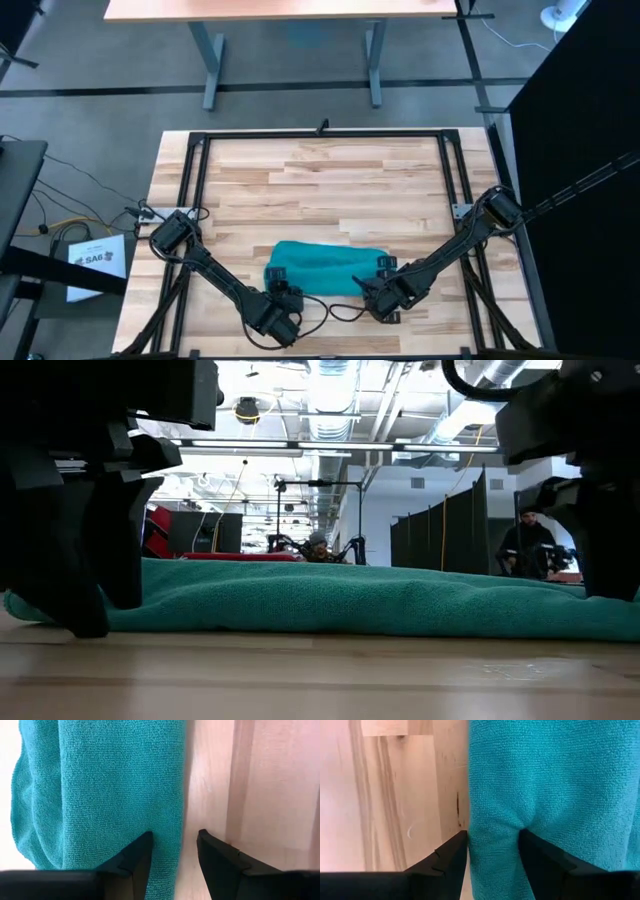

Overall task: Roll towel
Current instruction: Roll the blue towel

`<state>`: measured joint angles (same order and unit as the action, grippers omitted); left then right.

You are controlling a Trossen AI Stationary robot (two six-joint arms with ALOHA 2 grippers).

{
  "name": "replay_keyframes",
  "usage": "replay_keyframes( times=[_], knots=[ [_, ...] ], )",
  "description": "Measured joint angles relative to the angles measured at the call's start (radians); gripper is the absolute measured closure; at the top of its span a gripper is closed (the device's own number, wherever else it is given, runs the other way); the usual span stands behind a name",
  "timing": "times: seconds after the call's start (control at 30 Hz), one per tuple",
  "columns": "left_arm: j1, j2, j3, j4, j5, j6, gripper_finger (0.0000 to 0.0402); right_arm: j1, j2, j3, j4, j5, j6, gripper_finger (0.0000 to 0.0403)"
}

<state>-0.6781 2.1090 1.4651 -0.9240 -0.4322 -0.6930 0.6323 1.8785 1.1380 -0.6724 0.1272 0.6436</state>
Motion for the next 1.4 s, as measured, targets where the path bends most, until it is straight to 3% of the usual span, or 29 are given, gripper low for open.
replay_keyframes(
  times=[0.1,0.17,0.27,0.37,0.53,0.93,1.23,1.4],
  knots=[
    [0.0,0.001,-0.001,-0.001,-0.005,-0.011,0.0279,0.001,0.014,0.0,0.005,-0.005,0.013,0.0243],
    [0.0,0.002,-0.001,-0.015,-0.012,-0.042,0.0312,0.001,0.015,-0.001,0.007,-0.005,0.021,0.0261],
    [0.006,0.003,-0.003,-0.034,-0.015,-0.039,0.0382,0.0,0.014,-0.001,0.004,-0.01,0.022,0.0326],
    [0.006,0.003,-0.003,-0.034,-0.009,-0.036,0.0397,0.003,0.014,-0.002,0.017,-0.042,0.014,0.0387],
    [0.006,-0.001,-0.003,-0.032,0.033,-0.018,0.04,0.014,0.011,-0.001,0.033,-0.081,0.031,0.0387],
    [0.024,-0.163,-0.004,0.017,0.322,-0.016,0.0401,0.062,-0.052,0.026,0.087,-0.171,0.143,0.0388],
    [0.117,-0.251,-0.003,-0.019,0.327,0.089,0.0401,0.048,-0.064,0.027,0.073,-0.259,0.192,0.0388],
    [0.169,-0.251,-0.028,-0.028,0.361,0.186,0.0401,0.004,-0.157,0.027,-0.025,-0.257,0.197,0.0388]
  ],
)
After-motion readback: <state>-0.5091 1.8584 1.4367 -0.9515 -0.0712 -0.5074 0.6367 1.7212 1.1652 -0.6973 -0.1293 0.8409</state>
